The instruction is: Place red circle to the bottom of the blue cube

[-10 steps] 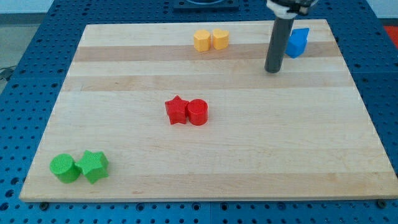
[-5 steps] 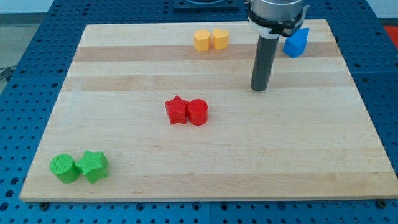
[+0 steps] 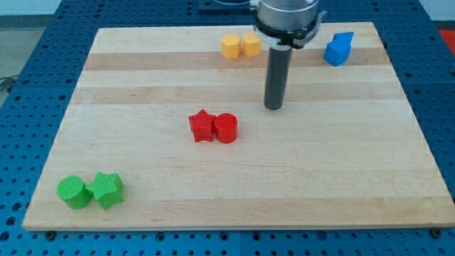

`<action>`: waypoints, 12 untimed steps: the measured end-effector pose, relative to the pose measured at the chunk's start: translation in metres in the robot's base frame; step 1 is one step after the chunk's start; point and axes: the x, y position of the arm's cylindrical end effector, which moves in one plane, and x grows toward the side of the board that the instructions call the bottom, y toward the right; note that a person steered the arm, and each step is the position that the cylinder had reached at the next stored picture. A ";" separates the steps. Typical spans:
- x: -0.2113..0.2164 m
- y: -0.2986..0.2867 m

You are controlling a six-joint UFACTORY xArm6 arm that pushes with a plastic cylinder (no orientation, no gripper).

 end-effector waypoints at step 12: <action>0.073 -0.170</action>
